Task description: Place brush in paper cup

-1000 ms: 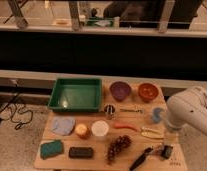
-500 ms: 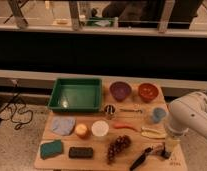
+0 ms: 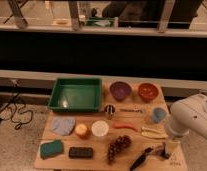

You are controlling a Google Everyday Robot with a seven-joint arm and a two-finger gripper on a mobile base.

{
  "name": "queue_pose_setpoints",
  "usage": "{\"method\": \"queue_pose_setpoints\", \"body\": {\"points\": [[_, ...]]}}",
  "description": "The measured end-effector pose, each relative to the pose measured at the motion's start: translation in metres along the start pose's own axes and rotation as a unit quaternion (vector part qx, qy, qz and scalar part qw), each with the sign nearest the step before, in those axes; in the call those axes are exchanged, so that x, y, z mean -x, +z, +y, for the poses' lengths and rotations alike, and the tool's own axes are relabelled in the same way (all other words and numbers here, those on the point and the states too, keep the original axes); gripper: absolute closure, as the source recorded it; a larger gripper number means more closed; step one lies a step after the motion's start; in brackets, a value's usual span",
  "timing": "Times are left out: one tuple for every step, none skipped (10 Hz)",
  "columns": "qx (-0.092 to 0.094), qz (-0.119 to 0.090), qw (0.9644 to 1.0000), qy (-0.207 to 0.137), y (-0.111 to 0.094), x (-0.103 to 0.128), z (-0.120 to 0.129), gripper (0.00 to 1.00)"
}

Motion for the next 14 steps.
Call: {"method": "queue_pose_setpoints", "body": {"points": [[0.000,0.000,1.0000,0.001,0.000,-0.001,0.001,0.20],[0.000,0.000,1.0000,0.001,0.000,-0.001,0.001,0.20],[0.000,-0.001,1.0000,0.000,0.001,0.000,0.000,0.20],[0.001,-0.001,1.0000,0.000,0.001,0.000,0.000,0.20],[0.002,0.003,1.0000,0.001,0.006,-0.001,0.007,0.20],[0.002,0.008,1.0000,0.001,0.010,-0.002,0.017,0.20],[0.003,0.011,0.9999,-0.001,0.015,-0.002,0.026,0.20],[0.004,0.014,0.9999,-0.004,0.018,-0.001,0.030,0.20],[0.008,0.016,0.9998,-0.012,0.025,0.004,0.038,0.20],[0.013,0.017,0.9995,-0.022,0.031,0.009,0.045,0.20],[0.016,0.012,0.9991,-0.038,0.036,0.014,0.049,0.20],[0.021,-0.003,0.9972,-0.071,0.040,0.023,0.055,0.20],[0.024,-0.020,0.9926,-0.118,0.044,0.034,0.060,0.20],[0.027,-0.028,0.9896,-0.138,0.047,0.039,0.061,0.20]]}}
